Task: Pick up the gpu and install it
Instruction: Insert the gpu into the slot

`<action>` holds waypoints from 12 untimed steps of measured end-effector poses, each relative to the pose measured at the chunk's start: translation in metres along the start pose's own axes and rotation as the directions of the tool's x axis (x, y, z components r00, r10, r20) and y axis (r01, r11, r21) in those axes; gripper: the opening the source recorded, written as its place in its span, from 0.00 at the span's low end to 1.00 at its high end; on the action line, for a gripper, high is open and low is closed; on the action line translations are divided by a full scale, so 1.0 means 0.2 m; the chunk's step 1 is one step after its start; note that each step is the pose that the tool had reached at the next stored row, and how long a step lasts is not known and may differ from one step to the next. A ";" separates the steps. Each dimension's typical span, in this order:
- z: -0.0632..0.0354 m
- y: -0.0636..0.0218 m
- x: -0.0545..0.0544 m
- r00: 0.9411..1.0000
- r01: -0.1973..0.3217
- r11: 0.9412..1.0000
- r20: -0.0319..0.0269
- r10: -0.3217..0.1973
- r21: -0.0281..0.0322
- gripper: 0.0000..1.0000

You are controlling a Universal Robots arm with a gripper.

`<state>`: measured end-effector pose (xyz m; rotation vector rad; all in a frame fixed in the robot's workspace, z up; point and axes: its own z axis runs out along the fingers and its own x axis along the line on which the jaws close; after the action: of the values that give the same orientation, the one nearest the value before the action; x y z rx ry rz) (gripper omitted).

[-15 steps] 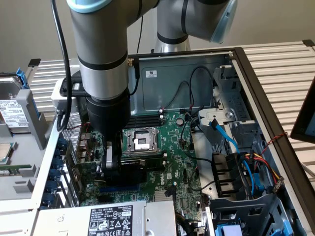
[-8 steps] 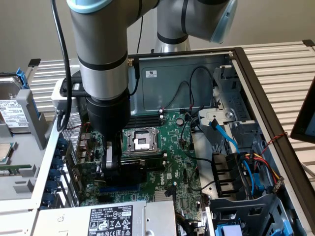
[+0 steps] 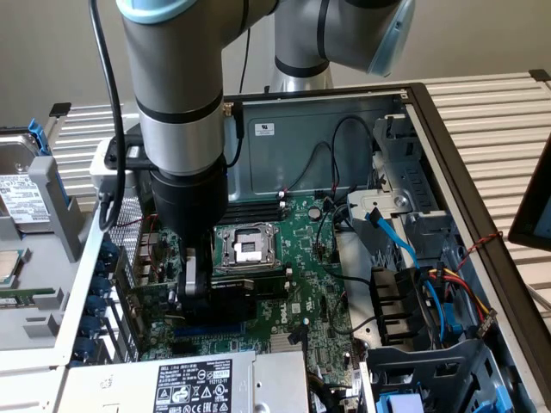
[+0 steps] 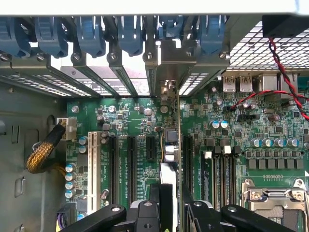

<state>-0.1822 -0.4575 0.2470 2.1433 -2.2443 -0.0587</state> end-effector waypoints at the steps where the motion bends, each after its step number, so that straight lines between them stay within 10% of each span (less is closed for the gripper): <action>1: 0.000 0.000 0.00 1.000 0.000 1.000 0.000 0.000 0.000 0.27; 12: 0.001 0.003 0.00 1.000 0.000 1.000 0.000 0.000 0.000 0.27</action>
<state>-0.1828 -0.4584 0.2468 2.1432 -2.2443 -0.0587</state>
